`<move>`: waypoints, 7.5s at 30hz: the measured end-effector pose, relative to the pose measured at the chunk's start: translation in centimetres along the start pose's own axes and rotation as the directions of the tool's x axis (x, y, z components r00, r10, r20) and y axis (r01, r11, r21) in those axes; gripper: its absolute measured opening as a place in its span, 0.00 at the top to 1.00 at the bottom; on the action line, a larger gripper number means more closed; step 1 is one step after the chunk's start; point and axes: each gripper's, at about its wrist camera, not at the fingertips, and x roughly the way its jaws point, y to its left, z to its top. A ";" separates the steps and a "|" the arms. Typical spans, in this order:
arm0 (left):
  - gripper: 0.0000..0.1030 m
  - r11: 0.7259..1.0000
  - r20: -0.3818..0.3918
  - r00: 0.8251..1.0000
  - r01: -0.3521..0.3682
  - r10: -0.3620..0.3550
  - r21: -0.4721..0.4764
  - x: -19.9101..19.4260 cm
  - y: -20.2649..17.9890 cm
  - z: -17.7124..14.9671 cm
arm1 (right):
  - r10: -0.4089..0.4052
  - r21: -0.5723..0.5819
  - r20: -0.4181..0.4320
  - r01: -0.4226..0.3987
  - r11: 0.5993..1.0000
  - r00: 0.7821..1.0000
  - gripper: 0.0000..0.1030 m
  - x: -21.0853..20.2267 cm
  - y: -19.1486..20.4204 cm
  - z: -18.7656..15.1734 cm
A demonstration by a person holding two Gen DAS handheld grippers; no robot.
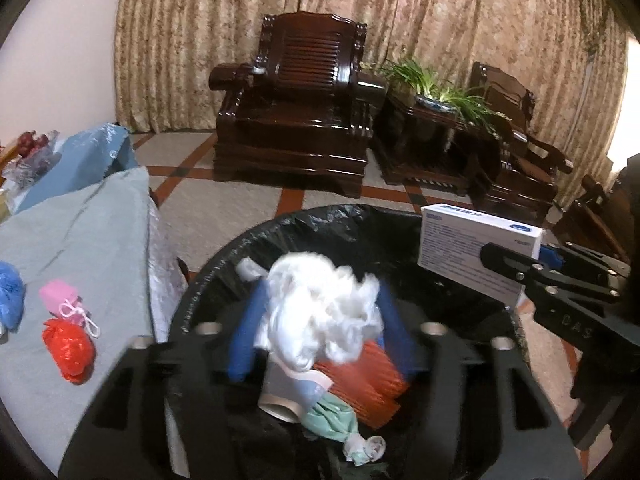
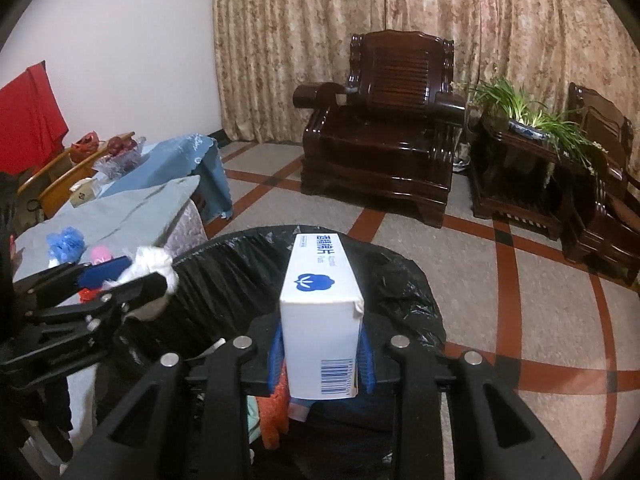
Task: Collect trash
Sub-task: 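Open both grippers to drop tissue and box into the bin, then move both tools back over the table toward the red bag, then grasp the red plastic bag with the right gripper, then grasp the pink bag with the left gripper while the right gripper holds the red bag, then carry the pink and red bags over the trash bin with both tools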
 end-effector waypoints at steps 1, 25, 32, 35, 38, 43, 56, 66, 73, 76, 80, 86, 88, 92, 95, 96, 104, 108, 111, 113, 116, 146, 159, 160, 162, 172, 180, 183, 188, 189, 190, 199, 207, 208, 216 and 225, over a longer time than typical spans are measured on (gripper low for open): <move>0.32 1.000 0.005 1.000 0.001 -0.001 0.000 -0.1 0.0 -0.1 | -0.005 0.000 -0.001 0.005 1.000 1.000 0.67 0.1 -0.1 -0.1; 0.08 0.969 0.108 0.969 -0.210 0.224 -0.127 -11.3 8.2 -1.4 | 0.089 -0.016 0.085 -0.088 0.996 0.992 0.06 -2.7 5.3 1.2; 0.08 0.942 0.111 0.947 -0.279 0.302 -0.185 -14.7 11.7 -2.8 | 0.154 -0.062 0.076 -0.149 0.987 0.985 0.06 -2.4 9.7 1.4; 0.08 0.926 0.108 0.934 -0.314 0.341 -0.211 -16.1 13.5 -3.5 | 0.176 -0.085 0.071 -0.170 0.982 0.982 0.06 -2.2 11.6 1.4; 0.08 0.910 0.102 0.922 -0.344 0.374 -0.230 -17.1 15.1 -4.1 | 0.198 -0.101 0.068 -0.191 0.976 0.978 0.06 -1.9 13.1 1.5; 0.08 0.886 0.089 0.903 -0.387 0.421 -0.256 -18.4 17.6 -5.1 | 0.231 -0.131 0.063 -0.222 0.966 0.971 0.06 -1.4 15.8 1.7; 0.08 0.832 0.052 0.866 -0.459 0.497 -0.310 -19.8 23.4 -6.9 | 0.311 -0.175 0.027 -0.302 0.937 0.950 0.06 1.3 22.6 1.6; 0.08 0.805 0.016 0.847 -0.499 0.532 -0.321 -19.5 26.8 -8.2 | 0.350 -0.193 -0.018 -0.347 0.918 0.937 0.07 4.4 27.6 1.0; 0.08 0.796 -0.005 0.845 -0.507 0.535 -0.330 -18.7 28.8 -8.8 | 0.351 -0.191 -0.076 -0.359 0.914 0.933 0.24 7.4 30.0 -0.3; 0.08 0.792 -0.018 0.843 -0.513 0.538 -0.331 -18.3 29.6 -9.2 | 0.342 -0.186 -0.104 -0.356 0.916 0.934 0.32 8.7 30.7 -0.8; 0.08 0.787 -0.035 0.842 -0.516 0.538 -0.337 -17.7 30.3 -9.6 | 0.333 -0.178 -0.143 -0.356 0.917 0.932 0.42 10.3 31.4 -1.5; 0.08 0.784 -0.049 0.844 -0.517 0.535 -0.343 -17.1 31.1 -9.9 | 0.330 -0.187 -0.187 -0.364 0.913 0.925 0.52 11.8 32.6 -2.4; 0.08 0.784 -0.051 0.844 -0.517 0.534 -0.344 -16.9 31.3 -10.0 | 0.327 -0.190 -0.195 -0.362 0.913 0.925 0.53 12.3 33.0 -2.5; 0.08 0.783 -0.055 0.845 -0.515 0.531 -0.348 -16.8 31.6 -10.1 | 0.321 -0.191 -0.205 -0.359 0.914 0.925 0.52 12.9 33.3 -2.5; 0.08 0.783 -0.058 0.846 -0.515 0.531 -0.349 -16.6 31.7 -10.1 | 0.319 -0.187 -0.210 -0.358 0.915 0.924 0.51 13.3 33.5 -2.6; 0.08 0.782 -0.058 0.845 -0.516 0.531 -0.350 -16.6 31.7 -10.1 | 0.321 -0.187 -0.211 -0.361 0.914 0.923 0.50 13.3 33.5 -2.5; 0.08 0.781 -0.062 0.846 -0.515 0.530 -0.352 -16.4 31.8 -10.1 | 0.322 -0.200 -0.229 -0.368 0.908 0.919 0.52 14.1 34.2 -2.5; 0.08 0.782 -0.060 0.847 -0.514 0.529 -0.352 -16.3 31.6 -10.1 | 0.341 -0.204 -0.233 -0.389 0.898 0.910 0.62 13.9 34.2 -2.5; 0.08 0.783 -0.060 0.847 -0.514 0.529 -0.351 -16.3 31.6 -10.1 | 0.364 -0.202 -0.230 -0.410 0.890 0.903 0.63 13.2 34.1 -2.6; 0.08 0.783 -0.058 0.846 -0.514 0.529 -0.350 -16.2 31.5 -10.0 | 0.374 -0.196 -0.228 -0.418 0.887 0.899 0.63 12.8 33.8 -2.7; 0.08 0.786 -0.053 0.847 -0.513 0.529 -0.346 -16.2 31.1 -9.7 | 0.381 -0.186 -0.228 -0.424 0.886 0.896 0.63 12.2 33.5 -2.7; 0.08 0.878 -0.013 0.908 -0.408 0.418 -0.252 -6.5 26.5 -2.5 | 0.230 -0.016 -0.156 -0.235 0.972 0.961 0.63 13.6 24.6 2.1; 0.32 0.905 -0.099 0.941 -0.340 0.325 -0.258 -0.6 26.9 -2.6 | 0.186 0.013 -0.184 -0.187 0.982 0.965 0.63 14.9 24.1 2.2; 0.34 0.907 -0.107 0.945 -0.327 0.310 -0.265 -0.2 26.9 -2.6 | 0.184 0.011 -0.185 -0.186 0.983 0.965 0.63 14.9 24.1 2.2; 0.41 0.910 -0.121 0.951 -0.307 0.283 -0.278 0.3 27.0 -2.7 | 0.184 0.011 -0.186 -0.186 0.983 0.965 0.63 15.0 24.1 2.2; 0.95 0.918 -0.129 0.958 -0.283 0.256 -0.279 0.8 27.1 -2.8 | 0.185 -0.002 -0.175 -0.188 0.982 0.967 0.63 14.9 24.4 2.4; 0.97 0.916 -0.081 0.956 -0.294 0.283 -0.273 -1.7 26.7 -1.8 | 0.202 -0.007 -0.148 -0.205 0.979 0.968 0.63 13.9 24.6 2.7; 0.97 0.915 -0.069 0.953 -0.302 0.294 -0.267 -2.8 26.3 -1.5 | 0.207 -0.010 -0.139 -0.210 0.978 0.968 0.63 13.3 24.5 2.7; 0.97 0.918 -0.047 0.953 -0.302 0.300 -0.256 -4.7 25.1 -1.1 | 0.219 -0.021 -0.126 -0.223 0.974 0.968 0.63 12.2 24.5 3.0; 0.97 0.918 -0.044 0.952 -0.303 0.302 -0.255 -4.9 24.9 -1.0 | 0.221 -0.026 -0.122 -0.225 0.974 0.968 0.63 11.8 24.5 3.1; 0.97 0.918 -0.041 0.952 -0.305 0.305 -0.254 -5.4 24.7 -0.9 | 0.221 -0.031 -0.118 -0.226 0.974 0.968 0.63 11.6 24.5 3.1; 0.97 0.916 -0.009 0.948 -0.309 0.317 -0.256 -8.8 22.5 -0.5 | 0.240 -0.064 -0.081 -0.246 0.967 0.967 0.63 8.2 24.3 3.4; 0.98 0.915 0.019 0.945 -0.312 0.328 -0.257 -11.9 20.4 -0.2 | 0.269 -0.076 -0.049 -0.273 0.959 0.962 0.63 4.7 23.6 4.0; 0.98 0.916 0.025 0.945 -0.310 0.327 -0.255 -12.4 20.0 -0.1 | 0.272 -0.080 -0.045 -0.275 0.958 0.961 0.63 4.3 23.5 4.0; 0.98 0.924 0.065 0.945 -0.296 0.319 -0.243 -15.2 17.2 0.2 | 0.289 -0.101 0.003 -0.287 0.952 0.957 0.63 0.0 22.3 4.5; 0.98 0.943 0.114 0.952 -0.257 0.285 -0.212 -17.2 13.6 0.9 | 0.282 -0.106 0.048 -0.276 0.955 0.958 0.63 -3.9 20.0 4.8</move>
